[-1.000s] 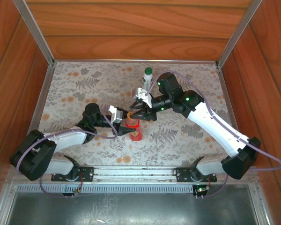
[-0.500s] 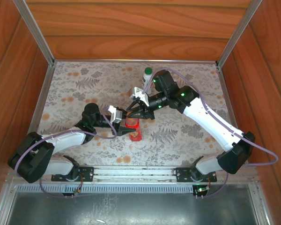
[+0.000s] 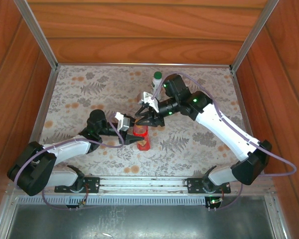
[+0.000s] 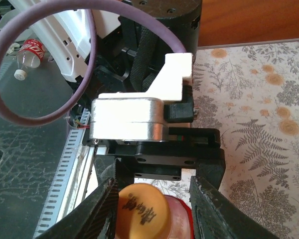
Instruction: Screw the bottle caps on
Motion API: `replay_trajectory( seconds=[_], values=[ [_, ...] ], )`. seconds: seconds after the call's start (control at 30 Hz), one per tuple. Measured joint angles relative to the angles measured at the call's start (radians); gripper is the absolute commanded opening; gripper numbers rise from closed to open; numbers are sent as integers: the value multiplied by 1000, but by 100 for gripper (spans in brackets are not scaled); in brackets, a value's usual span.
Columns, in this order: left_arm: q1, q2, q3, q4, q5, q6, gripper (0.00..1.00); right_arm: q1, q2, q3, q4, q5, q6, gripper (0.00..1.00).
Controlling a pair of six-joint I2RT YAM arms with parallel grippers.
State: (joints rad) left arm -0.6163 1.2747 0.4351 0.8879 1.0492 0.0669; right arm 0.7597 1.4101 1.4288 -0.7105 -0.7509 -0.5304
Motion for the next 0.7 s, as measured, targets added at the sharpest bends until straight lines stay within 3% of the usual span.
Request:
replay_trajectory(
  seconds=[0.4,0.63,0.7],
  values=[
    [0,-11,0,-5,-2,7,64,0,-7,-7,-20,-10,-2,34],
    [0,-14,0,-45,-7,8,64,0,16,-3,-27,-13,-3,34],
    [0,-15,0,-51,-8,9,64,0,20,0,-31,-13,-3,38]
  ],
)
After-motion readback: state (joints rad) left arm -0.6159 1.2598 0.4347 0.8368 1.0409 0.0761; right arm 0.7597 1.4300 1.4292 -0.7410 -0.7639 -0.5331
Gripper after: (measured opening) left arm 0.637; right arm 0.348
